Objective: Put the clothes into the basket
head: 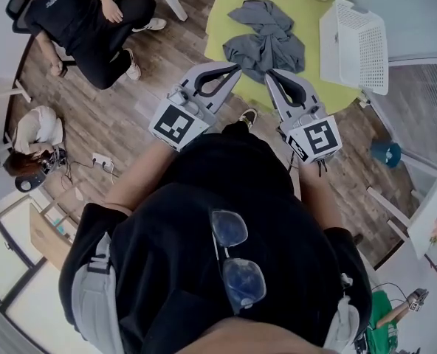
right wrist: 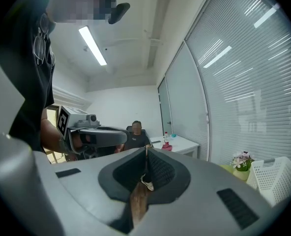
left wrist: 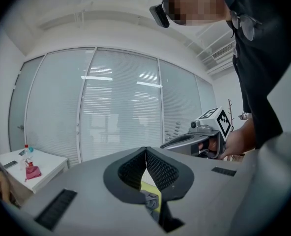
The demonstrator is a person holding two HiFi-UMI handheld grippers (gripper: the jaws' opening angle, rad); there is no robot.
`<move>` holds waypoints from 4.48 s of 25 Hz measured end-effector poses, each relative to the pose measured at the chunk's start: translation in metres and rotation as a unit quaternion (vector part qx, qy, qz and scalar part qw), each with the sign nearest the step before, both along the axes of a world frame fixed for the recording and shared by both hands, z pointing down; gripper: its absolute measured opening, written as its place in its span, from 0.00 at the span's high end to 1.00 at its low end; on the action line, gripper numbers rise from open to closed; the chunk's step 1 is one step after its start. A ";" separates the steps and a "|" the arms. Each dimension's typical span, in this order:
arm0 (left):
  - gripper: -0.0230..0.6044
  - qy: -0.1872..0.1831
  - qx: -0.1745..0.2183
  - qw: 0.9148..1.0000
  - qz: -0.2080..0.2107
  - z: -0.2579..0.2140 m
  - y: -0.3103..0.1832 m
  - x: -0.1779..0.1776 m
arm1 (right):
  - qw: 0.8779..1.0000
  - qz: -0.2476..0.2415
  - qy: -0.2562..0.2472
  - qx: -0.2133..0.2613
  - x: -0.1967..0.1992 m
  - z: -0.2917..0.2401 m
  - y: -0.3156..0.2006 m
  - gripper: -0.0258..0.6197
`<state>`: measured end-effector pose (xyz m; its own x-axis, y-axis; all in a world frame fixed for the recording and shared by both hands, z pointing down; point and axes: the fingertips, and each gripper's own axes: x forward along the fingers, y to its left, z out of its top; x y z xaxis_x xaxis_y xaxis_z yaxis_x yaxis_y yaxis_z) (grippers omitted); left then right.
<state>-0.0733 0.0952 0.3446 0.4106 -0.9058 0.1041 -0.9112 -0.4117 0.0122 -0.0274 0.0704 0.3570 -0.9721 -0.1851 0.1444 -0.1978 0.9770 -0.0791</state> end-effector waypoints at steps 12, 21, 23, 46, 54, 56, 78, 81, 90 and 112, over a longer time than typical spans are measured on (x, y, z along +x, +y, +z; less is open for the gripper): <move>0.95 -0.022 -0.007 1.000 -0.003 0.009 -0.071 0.022 | 1.000 0.001 -0.001 0.002 0.026 0.007 -0.068 0.92; 0.95 -0.018 -0.003 0.999 0.040 0.016 -0.109 0.027 | 0.999 0.040 0.018 0.000 0.034 0.022 -0.100 0.92; 0.95 -0.016 0.000 0.998 0.058 0.020 -0.118 0.026 | 0.998 0.059 0.026 -0.005 0.035 0.029 -0.109 0.92; 0.95 -0.031 -0.051 0.969 0.241 0.131 -0.225 -0.005 | 0.960 0.201 0.166 -0.106 -0.028 0.157 -0.212 0.91; 0.95 -0.028 -0.079 0.962 0.259 0.166 -0.259 -0.022 | 0.933 0.220 0.222 -0.179 -0.041 0.223 -0.231 0.75; 0.95 -0.037 -0.077 0.960 0.265 0.174 -0.266 -0.024 | 0.924 0.223 0.243 -0.194 -0.042 0.244 -0.234 0.69; 0.95 -0.075 -0.111 0.937 0.323 0.251 -0.299 -0.025 | 0.840 0.173 0.437 -0.272 -0.055 0.404 -0.243 0.26; 0.95 -0.077 -0.113 0.934 0.329 0.256 -0.297 -0.024 | 0.839 0.169 0.436 -0.279 -0.058 0.412 -0.244 0.25; 0.95 -0.078 -0.117 0.936 0.322 0.260 -0.295 -0.031 | 0.836 0.149 0.455 -0.269 -0.069 0.432 -0.238 0.26; 0.95 -0.064 -0.078 0.939 0.330 0.226 -0.275 -0.030 | 0.840 0.159 0.455 -0.248 -0.059 0.351 -0.219 0.44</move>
